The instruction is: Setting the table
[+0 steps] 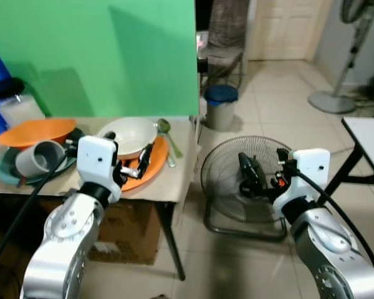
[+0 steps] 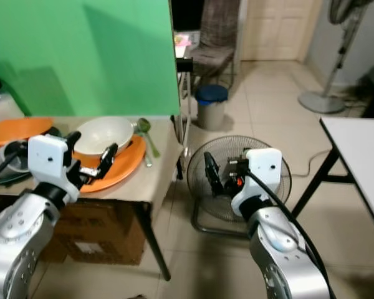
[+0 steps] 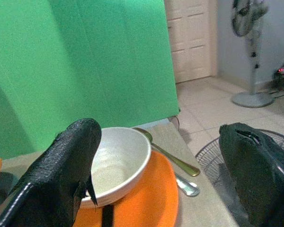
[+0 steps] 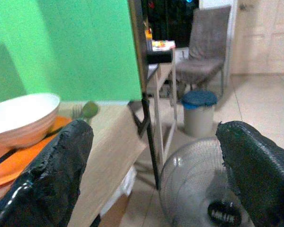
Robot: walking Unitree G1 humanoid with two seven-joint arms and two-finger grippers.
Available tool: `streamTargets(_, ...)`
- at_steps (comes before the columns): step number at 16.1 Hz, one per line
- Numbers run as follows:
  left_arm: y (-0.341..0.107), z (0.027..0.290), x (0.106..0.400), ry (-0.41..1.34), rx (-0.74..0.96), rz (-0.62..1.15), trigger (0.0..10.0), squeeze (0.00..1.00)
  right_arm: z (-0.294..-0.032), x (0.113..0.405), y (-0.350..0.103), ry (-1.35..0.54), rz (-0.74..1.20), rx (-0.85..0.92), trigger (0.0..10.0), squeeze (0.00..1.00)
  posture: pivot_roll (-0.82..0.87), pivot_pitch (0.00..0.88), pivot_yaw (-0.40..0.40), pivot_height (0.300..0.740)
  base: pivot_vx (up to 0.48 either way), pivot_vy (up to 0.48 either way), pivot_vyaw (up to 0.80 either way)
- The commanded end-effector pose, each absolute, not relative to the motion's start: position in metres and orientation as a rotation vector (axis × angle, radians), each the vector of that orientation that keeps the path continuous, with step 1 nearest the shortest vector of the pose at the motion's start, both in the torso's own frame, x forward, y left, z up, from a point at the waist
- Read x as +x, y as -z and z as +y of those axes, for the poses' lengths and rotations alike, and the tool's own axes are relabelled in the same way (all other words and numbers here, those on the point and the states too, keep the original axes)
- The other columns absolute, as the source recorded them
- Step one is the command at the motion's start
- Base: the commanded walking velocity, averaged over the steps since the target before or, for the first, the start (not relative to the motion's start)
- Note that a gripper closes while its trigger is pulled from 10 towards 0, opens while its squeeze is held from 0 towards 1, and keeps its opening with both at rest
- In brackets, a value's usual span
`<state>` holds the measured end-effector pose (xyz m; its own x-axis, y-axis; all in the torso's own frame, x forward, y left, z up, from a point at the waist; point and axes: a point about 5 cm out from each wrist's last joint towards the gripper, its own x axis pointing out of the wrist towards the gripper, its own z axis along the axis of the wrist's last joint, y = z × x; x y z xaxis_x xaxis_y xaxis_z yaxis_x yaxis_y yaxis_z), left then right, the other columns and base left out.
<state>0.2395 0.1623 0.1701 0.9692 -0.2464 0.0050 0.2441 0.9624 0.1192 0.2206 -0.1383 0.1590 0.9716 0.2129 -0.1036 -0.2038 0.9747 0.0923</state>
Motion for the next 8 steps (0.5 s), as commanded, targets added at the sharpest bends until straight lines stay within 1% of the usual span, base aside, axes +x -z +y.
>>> streamTargets(1,-0.1709,0.1690,0.2408,0.229,0.134,-0.014,10.0,0.00,-0.1348,0.2226,-0.1605,-0.221,0.117,0.091,10.0,0.00,0.10,0.000,0.076,0.740,0.000,0.322,0.00)
streamTargets(3,-0.1712,0.1701,0.2428,0.231,0.143,-0.012,10.0,0.00,-0.1345,0.2236,-0.1604,-0.217,0.120,0.097,10.0,0.00,0.11,0.000,0.077,0.740,0.000,0.324,-0.80)
streamTargets(7,-0.1709,0.1707,0.2457,0.248,0.142,-0.001,10.0,0.00,-0.1343,0.2247,-0.1605,-0.206,0.120,0.095,10.0,0.00,0.11,0.000,0.078,0.740,0.000,0.323,0.00)
streamTargets(8,-0.1700,0.1718,0.2478,0.257,0.138,0.014,10.0,0.00,-0.1331,0.2255,-0.1612,-0.213,0.117,0.094,10.0,0.00,0.11,0.000,0.077,0.740,0.000,0.000,0.00)
